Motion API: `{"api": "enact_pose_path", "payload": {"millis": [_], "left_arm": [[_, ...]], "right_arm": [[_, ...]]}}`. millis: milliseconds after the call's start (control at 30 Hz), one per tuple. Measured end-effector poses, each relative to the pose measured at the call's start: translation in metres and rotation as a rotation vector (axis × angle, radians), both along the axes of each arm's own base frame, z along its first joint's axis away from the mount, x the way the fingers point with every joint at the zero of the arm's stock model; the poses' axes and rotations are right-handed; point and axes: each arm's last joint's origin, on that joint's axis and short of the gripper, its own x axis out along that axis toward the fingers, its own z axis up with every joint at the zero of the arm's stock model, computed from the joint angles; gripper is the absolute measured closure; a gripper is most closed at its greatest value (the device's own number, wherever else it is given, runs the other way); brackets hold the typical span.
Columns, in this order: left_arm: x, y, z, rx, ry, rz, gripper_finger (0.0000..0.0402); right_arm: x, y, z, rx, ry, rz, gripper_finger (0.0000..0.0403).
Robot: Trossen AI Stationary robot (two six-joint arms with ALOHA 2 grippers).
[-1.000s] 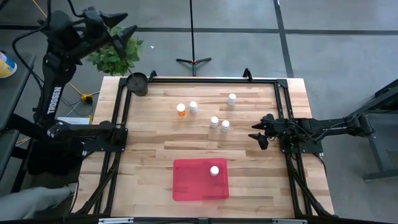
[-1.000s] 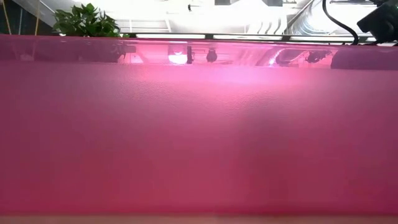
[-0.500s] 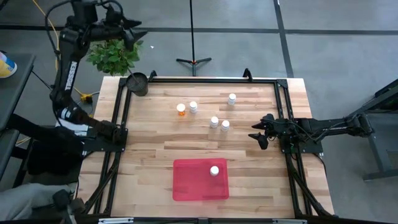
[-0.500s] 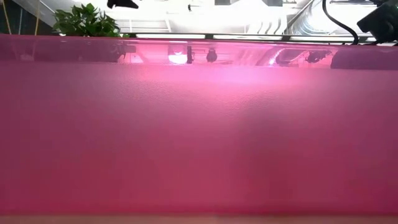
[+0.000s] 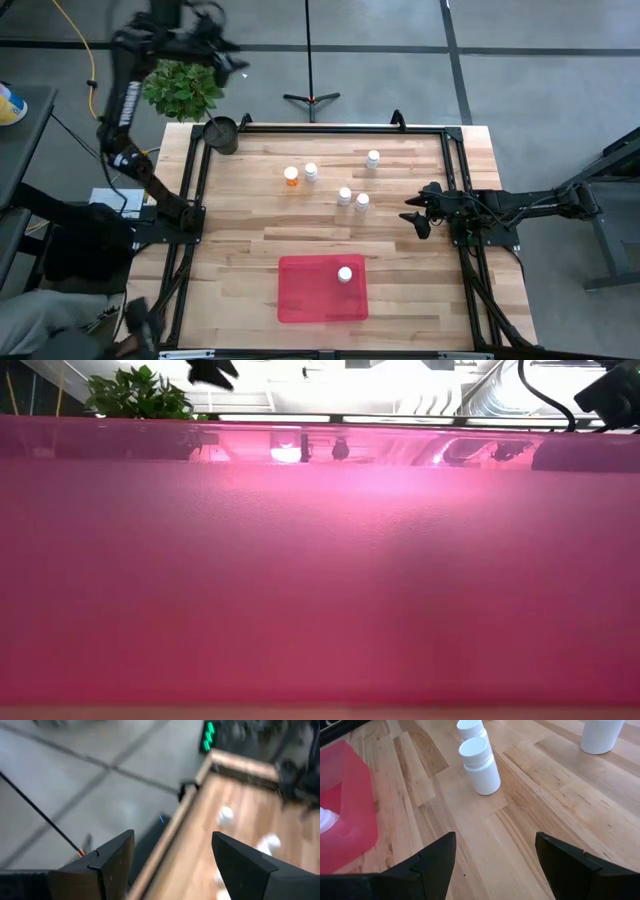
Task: Pick and place pill bottles into a basket
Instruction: Put the orange pill bottle into the pink bin
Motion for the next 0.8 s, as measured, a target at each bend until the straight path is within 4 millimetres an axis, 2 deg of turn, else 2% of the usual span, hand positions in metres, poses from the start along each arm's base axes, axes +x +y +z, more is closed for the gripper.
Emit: {"api": "enact_pose_path", "payload": {"millis": [267,700,800], "left_arm": [[0.036,-0.002,-0.022,-0.020,0.221,-0.005,0.0103],[0.075,-0.015,-0.049,-0.076,0.446,-0.046,0.0103],[0.077,-0.018,-0.051,-0.101,0.469,-0.057,0.0103]], "right_arm": [[0.000,0.000,0.000,0.000,0.000,0.000,0.0139],[0.000,0.000,0.000,-0.006,0.002,0.005,0.0139],[0.000,0.000,0.000,-0.006,0.002,0.005,0.0139]]}}
